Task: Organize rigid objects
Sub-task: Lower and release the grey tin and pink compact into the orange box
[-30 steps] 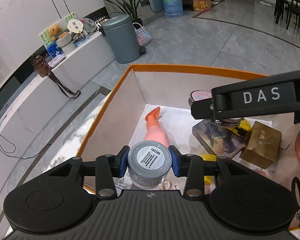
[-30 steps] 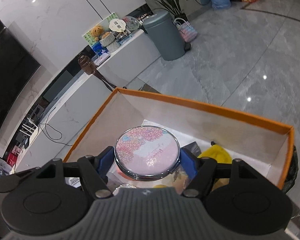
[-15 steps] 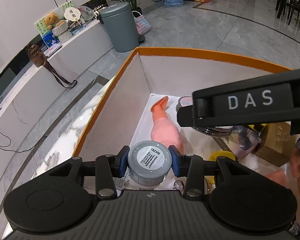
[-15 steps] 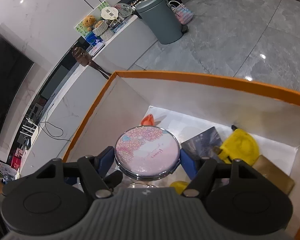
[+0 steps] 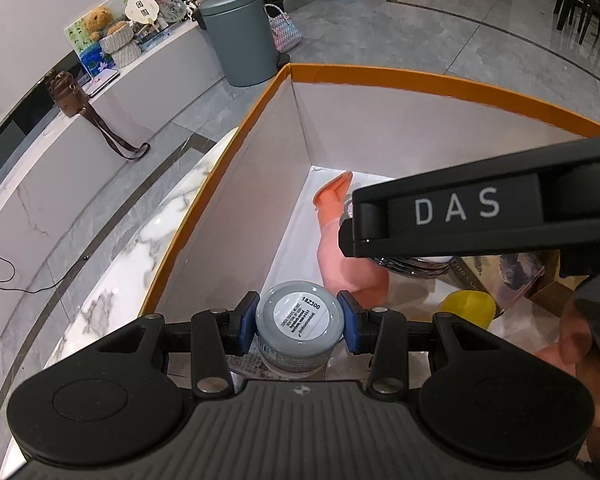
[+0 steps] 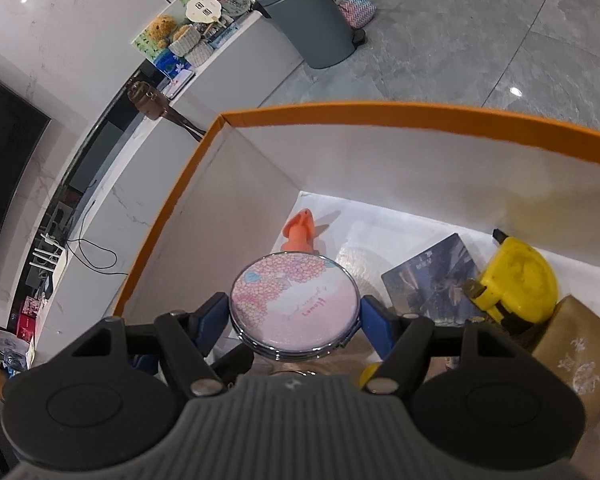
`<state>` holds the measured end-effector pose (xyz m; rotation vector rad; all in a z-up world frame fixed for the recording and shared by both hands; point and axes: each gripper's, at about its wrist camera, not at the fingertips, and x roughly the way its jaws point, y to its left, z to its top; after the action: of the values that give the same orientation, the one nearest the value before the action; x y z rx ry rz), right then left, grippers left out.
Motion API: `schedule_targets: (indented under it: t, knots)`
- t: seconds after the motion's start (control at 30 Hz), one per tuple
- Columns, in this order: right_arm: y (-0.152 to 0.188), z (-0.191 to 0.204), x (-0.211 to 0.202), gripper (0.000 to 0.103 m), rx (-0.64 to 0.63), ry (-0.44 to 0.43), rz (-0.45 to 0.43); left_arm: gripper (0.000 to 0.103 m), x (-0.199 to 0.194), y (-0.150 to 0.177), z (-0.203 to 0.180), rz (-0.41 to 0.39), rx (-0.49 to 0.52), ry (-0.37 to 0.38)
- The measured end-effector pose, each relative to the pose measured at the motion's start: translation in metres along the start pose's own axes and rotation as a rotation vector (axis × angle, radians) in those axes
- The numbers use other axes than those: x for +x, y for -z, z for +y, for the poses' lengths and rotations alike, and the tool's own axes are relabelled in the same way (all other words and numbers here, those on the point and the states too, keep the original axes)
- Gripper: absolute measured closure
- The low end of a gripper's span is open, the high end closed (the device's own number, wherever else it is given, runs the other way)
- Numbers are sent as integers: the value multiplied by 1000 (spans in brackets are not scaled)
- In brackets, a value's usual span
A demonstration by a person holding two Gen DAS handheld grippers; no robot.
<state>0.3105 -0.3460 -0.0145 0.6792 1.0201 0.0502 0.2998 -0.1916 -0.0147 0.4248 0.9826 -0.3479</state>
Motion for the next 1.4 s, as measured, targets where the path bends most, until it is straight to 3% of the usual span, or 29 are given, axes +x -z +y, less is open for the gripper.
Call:
schedule_targets:
  t: [0.43, 0.53, 0.73, 1.1, 1.4]
  knots:
    - [-3, -7, 13, 31, 61, 26, 34, 55, 3, -5, 4, -2, -11, 18]
    - [-4, -7, 11, 22, 64, 20, 21, 54, 4, -4, 2, -2, -12, 22]
    - [-4, -6, 10, 21, 64, 27, 16, 45, 3, -4, 0, 8, 0, 20]
    - [-4, 4, -8, 21, 21, 25, -29, 40, -11, -4, -1, -19, -39, 39]
    - [-8, 3, -32, 21, 26, 12, -61, 39, -39, -2, -2, -40, -54, 6]
